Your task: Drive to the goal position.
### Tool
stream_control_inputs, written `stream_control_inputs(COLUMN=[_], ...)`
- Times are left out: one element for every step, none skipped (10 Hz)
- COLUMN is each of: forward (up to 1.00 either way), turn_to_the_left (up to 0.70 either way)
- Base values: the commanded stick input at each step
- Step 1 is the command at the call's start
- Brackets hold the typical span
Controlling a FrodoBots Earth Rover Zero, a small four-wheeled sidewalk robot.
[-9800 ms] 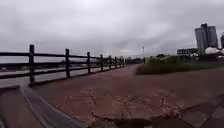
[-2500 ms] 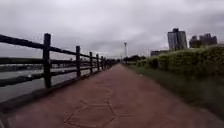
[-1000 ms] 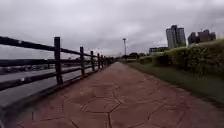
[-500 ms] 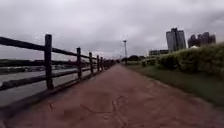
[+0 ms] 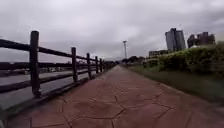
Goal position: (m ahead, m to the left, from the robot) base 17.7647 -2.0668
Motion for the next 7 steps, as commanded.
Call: stream_control_inputs(forward=[1.00, 1.00, 1.00, 1.00, 1.00, 1.00, 1.00], turn_to_the_left=[0.00, 0.00, 0.00, 0.00, 0.00, 0.00, 0.00])
